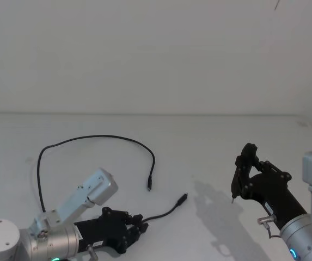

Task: Pick up the data cable with the one hand.

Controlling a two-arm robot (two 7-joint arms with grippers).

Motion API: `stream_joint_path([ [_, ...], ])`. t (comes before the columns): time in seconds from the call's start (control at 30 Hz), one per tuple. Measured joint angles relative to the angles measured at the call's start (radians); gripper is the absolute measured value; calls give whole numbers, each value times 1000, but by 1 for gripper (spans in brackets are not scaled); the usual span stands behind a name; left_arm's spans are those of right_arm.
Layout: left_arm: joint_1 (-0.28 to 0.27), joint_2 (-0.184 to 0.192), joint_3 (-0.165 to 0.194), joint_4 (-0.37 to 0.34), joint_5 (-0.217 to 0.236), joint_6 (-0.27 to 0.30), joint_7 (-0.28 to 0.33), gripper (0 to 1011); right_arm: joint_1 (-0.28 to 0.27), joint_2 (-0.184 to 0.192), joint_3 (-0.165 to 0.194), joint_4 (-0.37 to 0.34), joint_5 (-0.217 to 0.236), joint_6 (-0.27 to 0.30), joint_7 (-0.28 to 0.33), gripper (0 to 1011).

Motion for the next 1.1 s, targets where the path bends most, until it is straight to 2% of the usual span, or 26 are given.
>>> stream_joint_path([
  [0.23, 1, 0, -15, 11, -1, -3, 6, 42, 0, 0, 0, 0, 0, 0, 0, 279],
  [0.53, -26, 3, -24, 46, -15, -18, -28, 40, 0, 0, 0, 0, 0, 0, 0, 279],
  [1.1, -131, 0, -21, 142, -74, -69, -199, 39, 0, 0, 0, 0, 0, 0, 0, 279],
])
